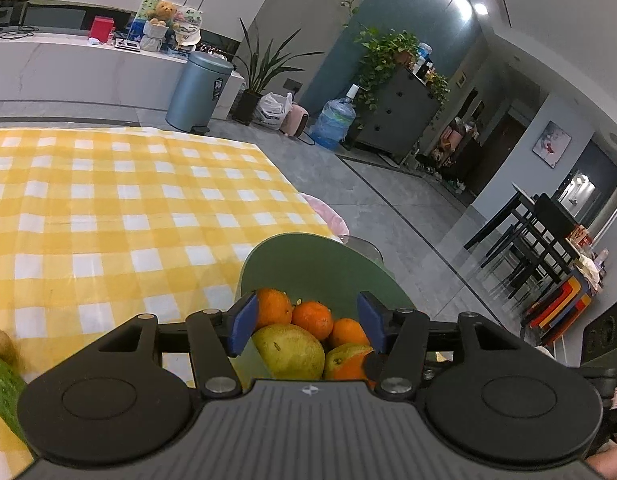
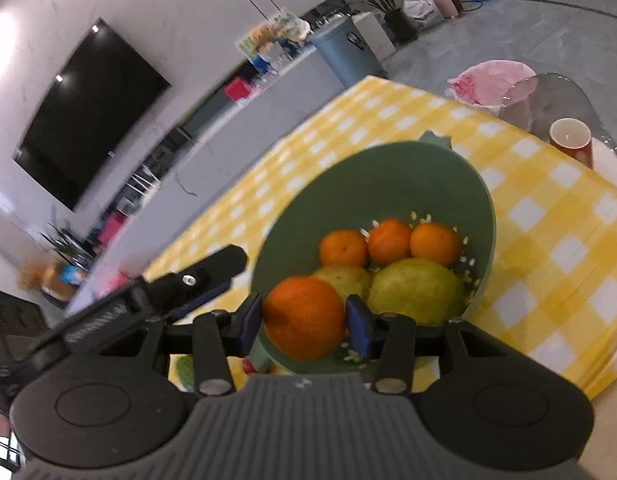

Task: Organize fruits
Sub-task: 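Move the right gripper to a small brown fruit and grasp it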

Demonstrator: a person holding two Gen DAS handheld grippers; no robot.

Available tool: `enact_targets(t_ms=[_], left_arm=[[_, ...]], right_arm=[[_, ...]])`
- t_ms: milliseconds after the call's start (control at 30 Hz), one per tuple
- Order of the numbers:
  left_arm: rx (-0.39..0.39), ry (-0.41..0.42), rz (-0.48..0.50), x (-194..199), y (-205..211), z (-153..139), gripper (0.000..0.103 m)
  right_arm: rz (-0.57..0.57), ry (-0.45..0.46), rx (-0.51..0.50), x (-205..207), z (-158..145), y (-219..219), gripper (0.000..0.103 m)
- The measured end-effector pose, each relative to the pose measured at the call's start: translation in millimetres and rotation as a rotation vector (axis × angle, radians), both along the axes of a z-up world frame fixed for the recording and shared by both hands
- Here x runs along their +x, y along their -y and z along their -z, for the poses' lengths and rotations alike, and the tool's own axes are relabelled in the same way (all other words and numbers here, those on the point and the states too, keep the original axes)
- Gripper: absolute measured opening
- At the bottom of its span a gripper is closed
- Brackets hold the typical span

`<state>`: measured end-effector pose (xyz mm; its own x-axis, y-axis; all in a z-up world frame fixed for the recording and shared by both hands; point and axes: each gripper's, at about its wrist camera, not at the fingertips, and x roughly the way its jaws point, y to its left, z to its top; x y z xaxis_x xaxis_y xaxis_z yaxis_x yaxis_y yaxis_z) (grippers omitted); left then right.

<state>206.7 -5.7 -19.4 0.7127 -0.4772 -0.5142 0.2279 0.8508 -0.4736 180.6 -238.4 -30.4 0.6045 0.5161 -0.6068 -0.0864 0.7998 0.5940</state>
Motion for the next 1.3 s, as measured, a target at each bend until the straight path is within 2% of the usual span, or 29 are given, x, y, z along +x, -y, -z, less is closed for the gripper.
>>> enact_targets(t_ms=[67, 100, 133, 167, 300, 500, 600, 733, 967, 1133, 1300], left_arm=[[-0.003, -0.001, 0.006, 0.0, -1.3, 0.5, 0.064], [-0.003, 0.000, 0.008, -0.2, -2.0, 0.3, 0.065], [-0.003, 0.002, 0.005, -1.3, -3.5, 1.3, 0.065], [-0.004, 0.002, 0.000, -1.7, -4.6, 1.5, 0.065], [-0.016, -0.009, -0.011, -3.9, -8.3, 2.6, 0.065], [0.014, -0.038, -0.042, -17.0, -8.4, -2.3, 0.065], [0.046, -0.032, -0.051, -29.2, -5.2, -7.0, 0.068], [0.087, -0.028, -0.075, -43.6, -3.2, -16.6, 0.070], [0.187, -0.035, -0.163, -69.7, -10.8, -39.5, 0.070], [0.169, -0.047, -0.223, -88.1, -29.3, -55.2, 0.071], [0.182, -0.078, -0.291, -104.2, -47.5, -63.2, 0.071]], right_arm=[[-0.004, -0.008, -0.009, 0.7, 0.4, -2.6, 0.045], [-0.002, -0.007, -0.001, 0.8, 0.0, -1.8, 0.047], [0.007, -0.005, 0.006, 0.3, -0.9, -0.8, 0.055], [0.014, -0.002, 0.010, -0.5, -2.0, 0.8, 0.056], [0.049, 0.028, -0.015, -4.2, -5.9, 5.6, 0.056], [0.069, 0.025, -0.034, -4.8, -5.8, 6.3, 0.056], [0.083, 0.012, -0.030, -5.1, -5.7, 5.6, 0.068], [0.085, 0.033, -0.029, -10.3, -11.8, 2.2, 0.073], [0.074, 0.053, -0.027, -14.8, -21.8, -4.6, 0.074], [0.026, 0.066, 0.029, -20.3, -29.1, -20.5, 0.074], [-0.038, 0.093, 0.025, -30.3, -41.9, -47.7, 0.074]])
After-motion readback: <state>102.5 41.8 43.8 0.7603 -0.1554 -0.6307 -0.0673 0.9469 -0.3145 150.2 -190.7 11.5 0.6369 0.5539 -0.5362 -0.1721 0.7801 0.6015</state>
